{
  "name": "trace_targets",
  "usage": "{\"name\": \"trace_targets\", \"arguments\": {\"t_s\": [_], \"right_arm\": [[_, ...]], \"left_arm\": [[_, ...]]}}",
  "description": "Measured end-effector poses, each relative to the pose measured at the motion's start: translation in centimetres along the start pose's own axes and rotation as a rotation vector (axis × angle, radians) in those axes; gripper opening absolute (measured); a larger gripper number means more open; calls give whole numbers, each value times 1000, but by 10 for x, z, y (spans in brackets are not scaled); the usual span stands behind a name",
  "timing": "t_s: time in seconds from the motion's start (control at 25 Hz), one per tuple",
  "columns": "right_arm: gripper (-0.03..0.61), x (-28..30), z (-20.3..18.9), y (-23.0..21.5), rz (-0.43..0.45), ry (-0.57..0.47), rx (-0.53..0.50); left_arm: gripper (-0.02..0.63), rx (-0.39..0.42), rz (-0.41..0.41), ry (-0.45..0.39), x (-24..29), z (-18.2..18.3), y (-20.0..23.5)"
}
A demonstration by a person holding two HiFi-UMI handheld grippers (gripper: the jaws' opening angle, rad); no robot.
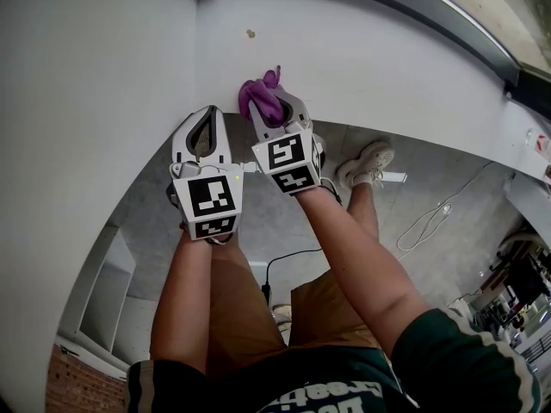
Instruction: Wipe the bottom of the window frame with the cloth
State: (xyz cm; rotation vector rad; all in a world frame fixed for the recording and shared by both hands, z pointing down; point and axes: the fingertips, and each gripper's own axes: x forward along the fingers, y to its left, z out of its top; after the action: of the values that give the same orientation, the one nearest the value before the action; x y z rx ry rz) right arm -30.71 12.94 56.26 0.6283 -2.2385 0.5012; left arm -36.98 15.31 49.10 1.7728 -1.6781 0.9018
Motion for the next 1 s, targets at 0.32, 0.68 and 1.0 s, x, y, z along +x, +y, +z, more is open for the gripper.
{"name": "trace_targets", "arguments": {"t_s": [0.32, 0.68, 1.0], "right_arm": [[97, 25, 20, 36, 144, 3, -30], [97, 43, 35, 69, 310, 33, -164], [97, 50, 46, 60, 339, 40, -245]], "left_arm": [[8, -15, 28, 39, -2, -13, 8], [8, -63, 39, 27, -7, -20, 15], [8, -89, 35, 25, -2, -15, 11]]}}
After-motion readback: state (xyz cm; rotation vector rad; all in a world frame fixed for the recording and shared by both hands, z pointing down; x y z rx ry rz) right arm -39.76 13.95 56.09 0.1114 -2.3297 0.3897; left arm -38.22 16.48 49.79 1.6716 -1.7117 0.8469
